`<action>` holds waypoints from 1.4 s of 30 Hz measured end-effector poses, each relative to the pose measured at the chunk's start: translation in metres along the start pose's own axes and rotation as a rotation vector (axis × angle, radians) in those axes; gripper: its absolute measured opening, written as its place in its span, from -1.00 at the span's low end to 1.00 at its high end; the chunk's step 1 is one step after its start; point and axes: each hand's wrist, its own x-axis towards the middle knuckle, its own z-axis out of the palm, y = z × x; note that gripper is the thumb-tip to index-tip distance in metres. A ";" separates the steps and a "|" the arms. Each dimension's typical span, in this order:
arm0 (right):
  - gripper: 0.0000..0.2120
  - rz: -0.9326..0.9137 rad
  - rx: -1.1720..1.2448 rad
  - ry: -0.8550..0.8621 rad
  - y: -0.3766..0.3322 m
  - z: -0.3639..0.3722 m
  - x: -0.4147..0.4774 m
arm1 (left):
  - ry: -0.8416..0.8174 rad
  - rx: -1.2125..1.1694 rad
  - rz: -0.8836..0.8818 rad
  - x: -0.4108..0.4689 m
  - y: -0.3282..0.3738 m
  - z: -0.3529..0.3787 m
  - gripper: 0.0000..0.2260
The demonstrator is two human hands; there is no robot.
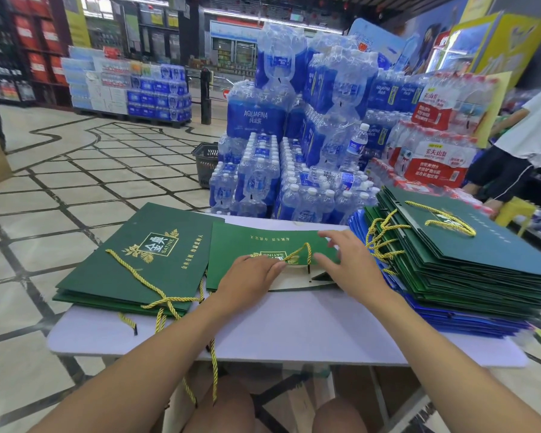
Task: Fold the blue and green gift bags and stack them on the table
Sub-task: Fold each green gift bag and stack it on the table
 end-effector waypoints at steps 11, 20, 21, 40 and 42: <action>-0.62 0.415 0.021 0.029 -0.035 0.018 -0.024 | 0.025 -0.062 0.013 -0.002 0.012 -0.005 -0.59; -0.71 0.556 0.375 -0.111 -0.047 0.020 -0.019 | 0.035 -0.031 0.021 0.000 0.005 0.003 -0.57; -0.76 0.602 0.441 -0.156 -0.048 0.019 -0.020 | 0.031 -0.021 0.017 0.001 0.004 0.005 -0.54; -0.88 0.446 0.171 -0.169 -0.015 0.024 0.035 | -0.187 0.155 0.053 -0.015 0.011 -0.008 -0.57; -0.84 0.517 0.378 -0.243 -0.023 0.019 0.048 | -0.189 0.142 0.064 -0.015 0.014 -0.009 -0.57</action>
